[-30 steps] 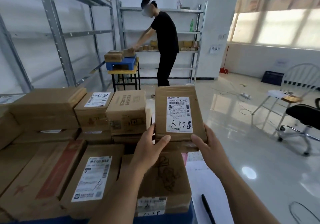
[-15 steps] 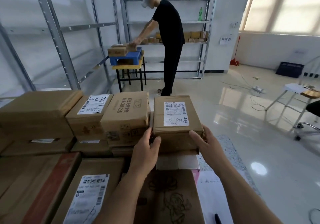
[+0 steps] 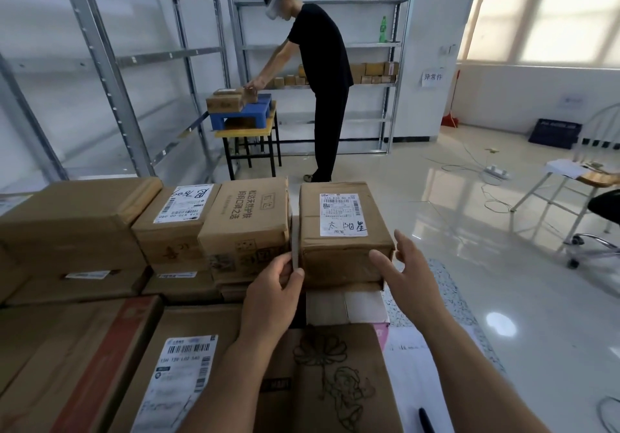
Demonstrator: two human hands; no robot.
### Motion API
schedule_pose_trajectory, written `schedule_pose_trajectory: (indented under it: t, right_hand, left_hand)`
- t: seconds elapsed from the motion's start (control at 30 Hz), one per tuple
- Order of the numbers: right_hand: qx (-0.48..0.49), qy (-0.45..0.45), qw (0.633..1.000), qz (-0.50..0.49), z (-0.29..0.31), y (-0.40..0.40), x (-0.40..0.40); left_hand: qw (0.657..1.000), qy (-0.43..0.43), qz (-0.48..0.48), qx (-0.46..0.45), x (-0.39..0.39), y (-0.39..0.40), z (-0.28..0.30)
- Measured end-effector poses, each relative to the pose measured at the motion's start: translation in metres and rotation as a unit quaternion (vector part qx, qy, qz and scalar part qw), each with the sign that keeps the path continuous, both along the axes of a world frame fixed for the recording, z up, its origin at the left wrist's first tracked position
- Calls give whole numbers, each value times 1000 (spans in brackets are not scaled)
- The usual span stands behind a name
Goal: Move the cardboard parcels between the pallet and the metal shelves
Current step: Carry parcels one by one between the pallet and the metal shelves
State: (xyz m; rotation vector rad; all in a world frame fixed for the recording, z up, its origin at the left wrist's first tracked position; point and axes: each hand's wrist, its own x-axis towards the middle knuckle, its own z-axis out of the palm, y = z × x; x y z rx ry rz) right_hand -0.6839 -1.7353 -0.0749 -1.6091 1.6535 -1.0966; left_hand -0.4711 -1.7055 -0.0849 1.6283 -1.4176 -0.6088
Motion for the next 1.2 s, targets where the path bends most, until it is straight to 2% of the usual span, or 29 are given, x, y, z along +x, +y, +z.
schedule_pose_trajectory:
  t: [0.1,0.2,0.47,0.73,0.87,1.07,1.2]
  right_hand:
    - [-76,67,993,-66,11,23,7]
    - [-141,108,980,-84,14,51,20]
    - [-251,181,950,42,0,126,78]
    - [-246,193,941,133,-8,165,126]
    - [-239,196,936,167,-9,183,154]
    - [-270,174,922,217,-6,217,207]
    - [-279,198,906,250,-5,250,244]
  left_hand:
    - [999,-21,15,-19,1,15,5]
    - [997,-53,21,-56,0,38,8]
    - [989,-111,46,-83,14,117,1]
    - [984,-119,121,-49,59,186,-7]
    - [978,-123,156,-62,83,217,-10]
    - [955,-186,216,-82,127,269,-4]
    - [943,-204,261,-39,162,312,-6]
